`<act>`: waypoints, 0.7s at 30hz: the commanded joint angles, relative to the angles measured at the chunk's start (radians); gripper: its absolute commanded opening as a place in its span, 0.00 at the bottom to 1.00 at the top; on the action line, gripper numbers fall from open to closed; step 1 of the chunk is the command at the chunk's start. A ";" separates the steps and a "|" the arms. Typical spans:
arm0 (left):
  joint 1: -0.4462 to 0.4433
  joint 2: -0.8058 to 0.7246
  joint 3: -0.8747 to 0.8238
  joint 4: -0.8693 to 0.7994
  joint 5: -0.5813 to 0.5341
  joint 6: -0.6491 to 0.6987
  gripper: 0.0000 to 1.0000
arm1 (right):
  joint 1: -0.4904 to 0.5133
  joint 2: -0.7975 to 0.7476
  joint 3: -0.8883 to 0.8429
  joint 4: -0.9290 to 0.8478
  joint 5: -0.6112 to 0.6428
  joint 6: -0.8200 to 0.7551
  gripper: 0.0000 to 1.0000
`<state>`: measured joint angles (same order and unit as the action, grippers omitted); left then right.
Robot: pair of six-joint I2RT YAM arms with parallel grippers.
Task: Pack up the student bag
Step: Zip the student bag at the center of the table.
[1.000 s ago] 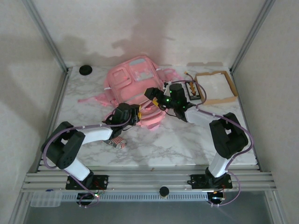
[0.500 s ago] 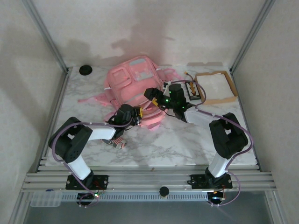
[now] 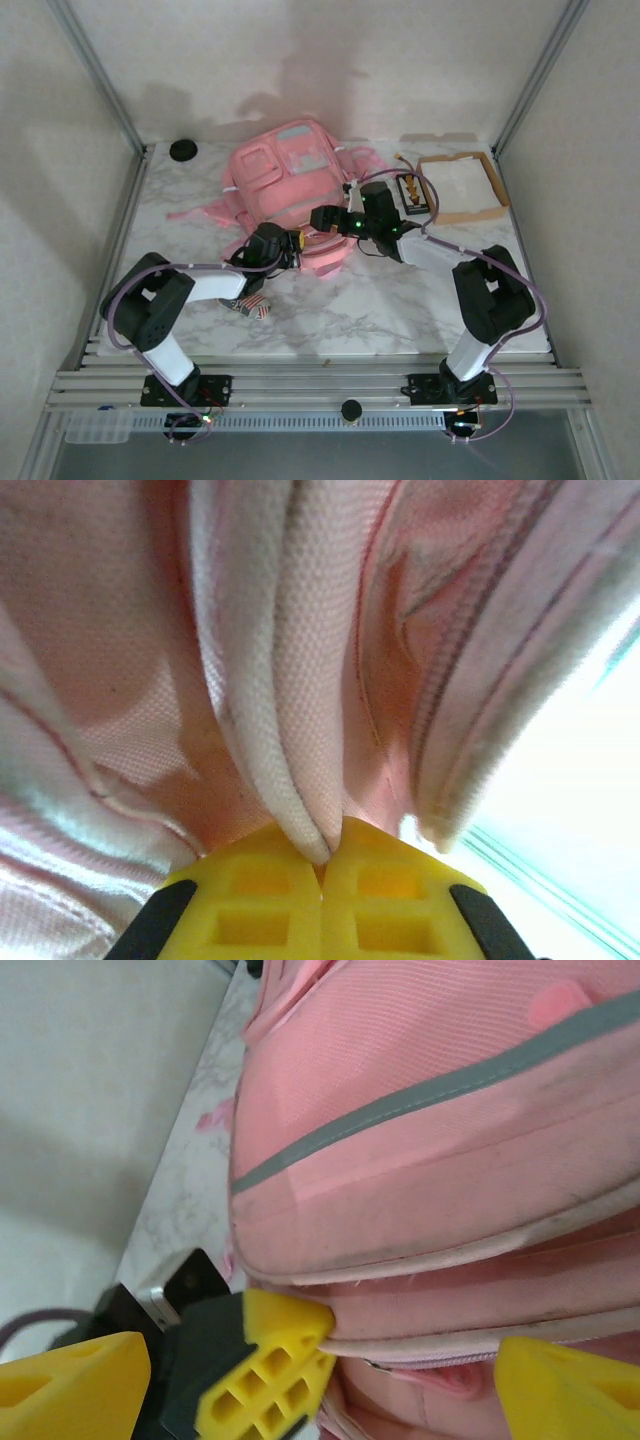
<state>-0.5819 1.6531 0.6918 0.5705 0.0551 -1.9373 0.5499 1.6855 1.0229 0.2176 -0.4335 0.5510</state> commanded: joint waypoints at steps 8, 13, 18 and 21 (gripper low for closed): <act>0.031 -0.083 0.075 -0.047 0.013 0.066 0.00 | -0.018 -0.014 0.066 -0.156 -0.228 -0.429 0.70; 0.033 -0.108 0.106 -0.108 0.002 0.098 0.00 | -0.016 -0.015 0.050 -0.216 -0.139 -0.540 0.64; 0.033 -0.114 0.099 -0.105 0.003 0.098 0.00 | -0.014 0.029 0.098 -0.259 -0.062 -0.600 0.60; 0.033 -0.110 0.106 -0.102 0.006 0.101 0.00 | -0.012 0.070 0.138 -0.276 -0.026 -0.625 0.57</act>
<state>-0.5621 1.5772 0.7517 0.4232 0.0711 -1.8687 0.5346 1.7142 1.1069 -0.0193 -0.5198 -0.0055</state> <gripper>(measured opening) 0.036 0.586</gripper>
